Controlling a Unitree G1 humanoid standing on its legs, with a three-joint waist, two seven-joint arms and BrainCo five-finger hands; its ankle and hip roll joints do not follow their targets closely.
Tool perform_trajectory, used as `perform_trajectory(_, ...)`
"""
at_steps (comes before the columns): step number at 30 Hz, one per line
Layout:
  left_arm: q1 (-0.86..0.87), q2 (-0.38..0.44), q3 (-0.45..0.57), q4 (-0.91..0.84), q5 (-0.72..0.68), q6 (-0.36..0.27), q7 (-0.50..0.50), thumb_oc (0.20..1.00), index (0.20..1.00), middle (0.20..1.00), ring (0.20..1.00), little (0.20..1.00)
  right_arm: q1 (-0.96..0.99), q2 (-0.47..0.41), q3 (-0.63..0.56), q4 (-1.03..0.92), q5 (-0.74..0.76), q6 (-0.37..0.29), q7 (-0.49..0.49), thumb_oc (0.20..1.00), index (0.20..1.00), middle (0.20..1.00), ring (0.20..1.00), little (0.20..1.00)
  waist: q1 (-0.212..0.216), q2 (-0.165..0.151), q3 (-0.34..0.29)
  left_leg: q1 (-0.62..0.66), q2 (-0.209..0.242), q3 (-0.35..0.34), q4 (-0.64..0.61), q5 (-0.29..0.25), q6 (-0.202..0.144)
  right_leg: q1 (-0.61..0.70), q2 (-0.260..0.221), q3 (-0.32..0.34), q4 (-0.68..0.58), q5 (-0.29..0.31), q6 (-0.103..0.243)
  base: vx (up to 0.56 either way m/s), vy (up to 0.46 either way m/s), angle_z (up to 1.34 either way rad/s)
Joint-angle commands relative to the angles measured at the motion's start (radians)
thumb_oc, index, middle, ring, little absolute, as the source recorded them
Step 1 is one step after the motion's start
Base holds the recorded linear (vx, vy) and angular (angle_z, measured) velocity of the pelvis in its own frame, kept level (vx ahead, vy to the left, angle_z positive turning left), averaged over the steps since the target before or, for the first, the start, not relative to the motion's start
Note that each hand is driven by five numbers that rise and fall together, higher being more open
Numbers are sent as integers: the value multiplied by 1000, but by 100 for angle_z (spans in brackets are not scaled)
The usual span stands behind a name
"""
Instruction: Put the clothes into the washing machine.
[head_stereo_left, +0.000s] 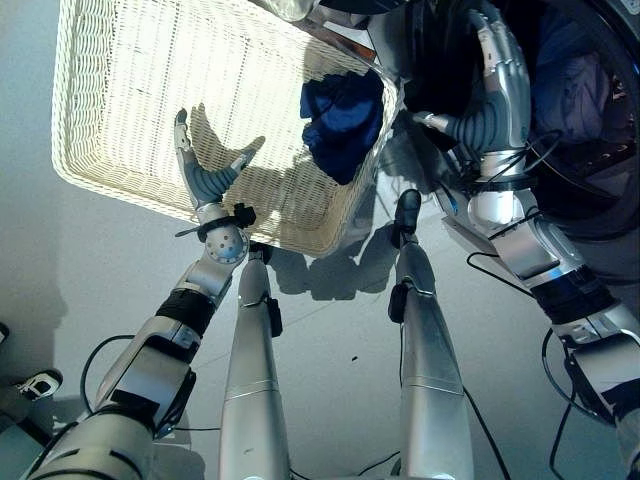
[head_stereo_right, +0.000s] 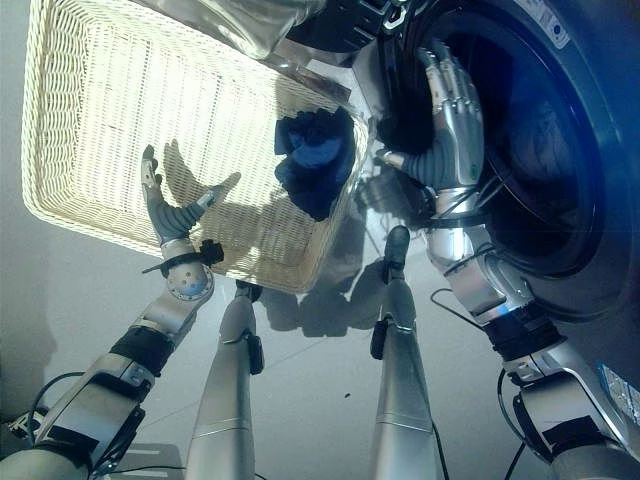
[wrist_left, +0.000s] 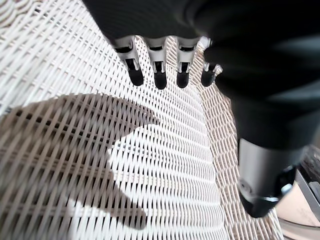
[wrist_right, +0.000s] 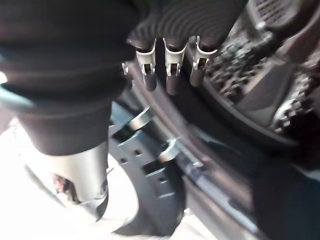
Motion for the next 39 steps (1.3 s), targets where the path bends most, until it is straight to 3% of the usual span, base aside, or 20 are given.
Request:
perform_trajectory(1,17,-1,39,-72,55,-5,25,1000,1000,1000,1000,1000,-12,-45,33,-99,-31,-92,61,1000,1000,1000,1000,1000,2,19,-24,-12,-77,2,-5,1,80,40,70,-81,28,-27,42,0,0,0)
perform_trajectory(10,2,0,34,-67,46,-6,16,1000,1000,1000,1000,1000,-76,-47,129,-127,4,-132,210,1000,1000,1000,1000,1000,12,20,-24,-26,-80,-2,-4,19,79,32,63,-92,26,-18,38,0,0,0)
perform_trajectory(17,-17,5,18,-61,27,4,8,1000,1000,1000,1000,1000,-126,-41,208,-105,17,-118,288,1000,1000,1000,1000,1000,21,21,-24,-27,-81,-4,-2,25,75,35,61,-97,25,-18,35,0,0,0)
perform_trajectory(30,-89,7,-34,-3,-12,8,-11,1000,1000,1000,1000,1000,-265,22,357,188,-3,8,260,1000,1000,1000,1000,1000,50,35,-24,-22,-88,-15,11,24,75,41,49,-115,35,-21,34,0,-2,1)
perform_trajectory(39,-149,-3,-85,55,-46,-9,-15,1000,1000,1000,1000,1000,-346,80,457,484,49,159,244,1000,1000,1000,1000,1000,69,54,-24,-27,-95,-16,13,25,77,36,42,-126,39,-17,28,3,-6,2)
